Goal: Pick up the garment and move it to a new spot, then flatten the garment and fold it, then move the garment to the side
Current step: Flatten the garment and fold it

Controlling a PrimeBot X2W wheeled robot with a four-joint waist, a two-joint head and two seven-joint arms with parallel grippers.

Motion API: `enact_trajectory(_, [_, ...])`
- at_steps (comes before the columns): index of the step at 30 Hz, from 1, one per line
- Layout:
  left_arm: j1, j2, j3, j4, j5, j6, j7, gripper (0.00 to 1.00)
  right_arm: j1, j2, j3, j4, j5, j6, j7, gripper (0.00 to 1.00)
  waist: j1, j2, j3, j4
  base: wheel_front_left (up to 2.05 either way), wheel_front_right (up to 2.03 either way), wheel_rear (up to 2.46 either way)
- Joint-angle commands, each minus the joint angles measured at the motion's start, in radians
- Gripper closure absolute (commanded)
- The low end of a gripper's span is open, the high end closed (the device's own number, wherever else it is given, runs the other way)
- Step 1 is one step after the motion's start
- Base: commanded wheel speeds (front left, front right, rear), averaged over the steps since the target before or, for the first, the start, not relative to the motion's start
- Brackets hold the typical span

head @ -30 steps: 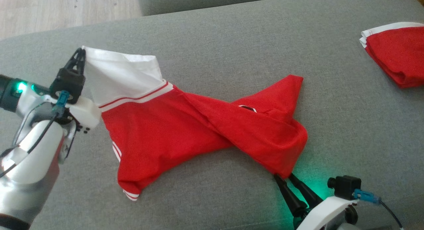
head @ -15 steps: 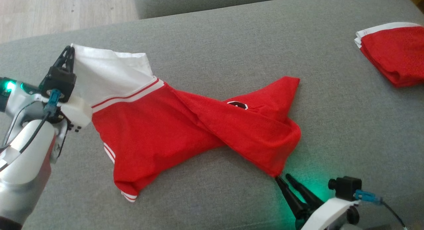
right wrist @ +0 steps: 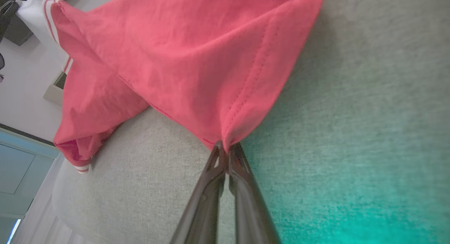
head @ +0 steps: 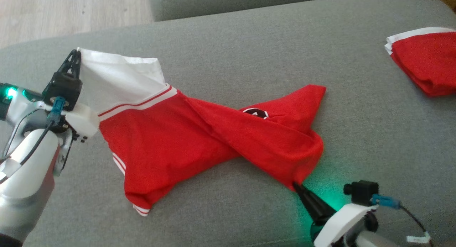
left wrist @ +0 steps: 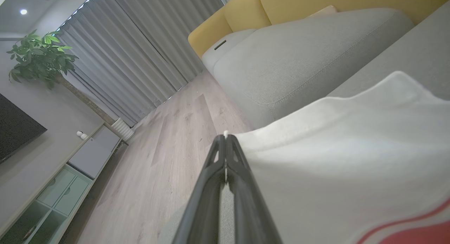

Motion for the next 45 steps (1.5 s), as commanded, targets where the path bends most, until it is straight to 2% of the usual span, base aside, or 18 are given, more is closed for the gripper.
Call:
enact_trajectory(1, [-0.048,0.055,0.048,-0.023,-0.012,0.006,-0.012,1.0,-0.017,-0.032,-0.01,-0.031,0.003,0.007,-0.012,1.0,0.0,0.0,-0.014,-0.009,0.0,0.0,0.0])
enact_trajectory(5, [-0.033,0.07,0.056,-0.065,-0.018,0.01,-0.029,1.0,-0.027,-0.1,-0.094,-0.129,-0.032,0.007,-0.014,1.0,0.0,0.0,-0.046,-0.034,0.0,0.0,0.0])
enact_trajectory(11, [-0.033,0.121,0.092,-0.22,-0.044,0.005,-0.037,1.0,-0.122,-0.281,-0.212,-0.326,-0.088,0.007,0.01,1.0,0.0,0.0,-0.082,-0.077,0.0,0.0,0.0])
enact_trajectory(13, [-0.054,0.14,0.111,-0.27,-0.061,-0.009,-0.032,1.0,-0.19,-0.334,-0.261,-0.364,-0.097,0.007,0.055,1.0,0.0,0.0,-0.081,-0.083,0.0,0.0,0.0])
enact_trajectory(16, [-0.124,0.157,0.14,-0.319,-0.1,-0.054,-0.011,1.0,-0.319,-0.374,-0.323,-0.383,-0.093,0.007,0.143,1.0,0.0,0.0,-0.058,-0.08,0.0,0.0,0.0])
enact_trajectory(20, [-0.286,0.15,0.161,-0.336,-0.154,-0.154,0.033,1.0,-0.521,-0.379,-0.364,-0.348,-0.047,0.007,0.266,1.0,0.0,0.0,0.017,-0.054,0.0,0.0,0.0])
enact_trajectory(21, [-0.286,0.15,0.161,-0.336,-0.154,-0.154,0.033,1.0,-0.521,-0.379,-0.364,-0.348,-0.047,0.007,0.266,1.0,0.0,0.0,0.017,-0.054,0.0,0.0,0.0])
enact_trajectory(22, [-0.339,0.147,0.155,-0.327,-0.15,-0.183,0.042,1.0,-0.577,-0.378,-0.366,-0.326,-0.046,0.007,0.288,1.0,0.0,0.0,0.042,-0.046,0.0,0.0,0.0])
enact_trajectory(26, [-0.569,0.09,0.133,-0.223,-0.129,-0.262,0.061,1.0,-0.802,-0.335,-0.365,-0.196,-0.068,0.007,0.326,1.0,0.0,0.0,0.153,-0.018,0.0,0.0,0.0])
enact_trajectory(28, [-0.686,0.052,0.119,-0.146,-0.103,-0.283,0.048,1.0,-0.902,-0.301,-0.361,-0.11,-0.098,0.007,0.319,1.0,0.0,0.0,0.205,-0.011,0.0,0.0,0.0])
enact_trajectory(30, [-0.799,0.019,0.108,-0.067,-0.063,-0.285,0.018,1.0,-0.992,-0.265,-0.37,-0.02,-0.128,0.007,0.289,1.0,0.0,0.0,0.251,-0.006,0.0,0.0,0.0])
enact_trajectory(34, [-0.974,-0.041,0.106,0.052,0.009,-0.243,-0.043,1.0,-1.14,-0.214,-0.369,0.115,-0.187,0.007,0.187,1.0,0.0,0.0,0.315,0.006,0.0,0.0,0.0])
enact_trajectory(37, [-1.042,-0.072,0.119,0.047,0.046,-0.205,-0.055,1.0,-1.205,-0.197,-0.355,0.175,-0.228,0.007,0.095,1.0,0.0,0.0,0.34,0.017,0.0,0.0,0.0])
enact_trajectory(40, [-1.008,-0.086,0.163,-0.06,0.042,-0.192,-0.056,1.0,-1.22,-0.193,-0.312,0.206,-0.253,0.007,0.049,1.0,0.0,0.0,0.356,0.034,0.0,0.0,0.0])
enact_trajectory(45, [-0.818,-0.096,0.234,-0.177,0.021,-0.208,-0.056,1.0,-1.155,-0.205,-0.209,0.232,-0.249,0.007,0.03,1.0,0.0,0.0,0.363,0.069,0.0,0.0,0.0])
